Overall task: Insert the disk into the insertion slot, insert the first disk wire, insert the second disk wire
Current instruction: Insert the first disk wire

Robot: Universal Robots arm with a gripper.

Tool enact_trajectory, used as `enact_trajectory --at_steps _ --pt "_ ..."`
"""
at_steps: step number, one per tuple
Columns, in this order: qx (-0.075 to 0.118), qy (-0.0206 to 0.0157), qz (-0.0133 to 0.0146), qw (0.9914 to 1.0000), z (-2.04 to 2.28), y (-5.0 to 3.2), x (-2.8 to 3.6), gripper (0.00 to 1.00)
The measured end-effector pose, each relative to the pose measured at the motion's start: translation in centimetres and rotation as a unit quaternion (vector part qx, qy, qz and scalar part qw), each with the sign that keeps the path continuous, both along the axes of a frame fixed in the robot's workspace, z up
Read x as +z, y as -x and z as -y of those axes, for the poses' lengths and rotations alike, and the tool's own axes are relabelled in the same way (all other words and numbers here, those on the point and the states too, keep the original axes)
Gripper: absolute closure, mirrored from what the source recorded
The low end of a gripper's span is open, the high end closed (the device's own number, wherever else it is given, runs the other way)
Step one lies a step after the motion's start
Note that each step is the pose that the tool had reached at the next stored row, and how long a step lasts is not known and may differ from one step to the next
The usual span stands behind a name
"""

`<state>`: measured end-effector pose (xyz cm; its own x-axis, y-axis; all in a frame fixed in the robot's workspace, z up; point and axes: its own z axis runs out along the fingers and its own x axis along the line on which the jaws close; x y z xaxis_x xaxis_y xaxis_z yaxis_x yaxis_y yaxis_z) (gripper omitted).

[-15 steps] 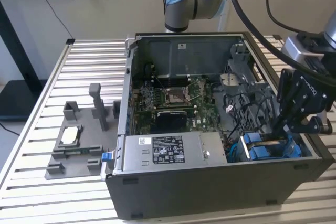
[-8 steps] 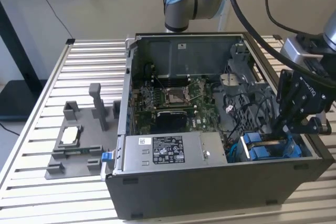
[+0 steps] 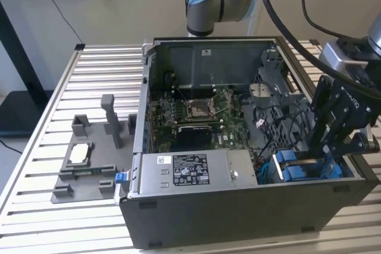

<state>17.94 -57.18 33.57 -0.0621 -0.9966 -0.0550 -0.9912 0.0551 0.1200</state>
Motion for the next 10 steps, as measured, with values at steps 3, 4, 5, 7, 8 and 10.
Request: enact_trajectory --at_steps 3,4,5,7,8,10 --pt "0.0 0.0001 0.0001 1.0 -0.02 0.0 1.05 0.67" --pt "0.0 0.0002 0.0001 1.0 -0.04 0.01 1.42 0.67" --pt "0.0 0.0002 0.0001 1.0 -0.06 0.01 1.79 0.67" --pt "0.0 0.0002 0.0001 1.0 -0.09 0.0 2.64 0.67" --pt "0.0 0.0002 0.0002 1.0 -0.09 0.0 3.09 0.67" --pt "0.0 0.0002 0.0004 1.0 -0.09 0.0 3.98 0.67"
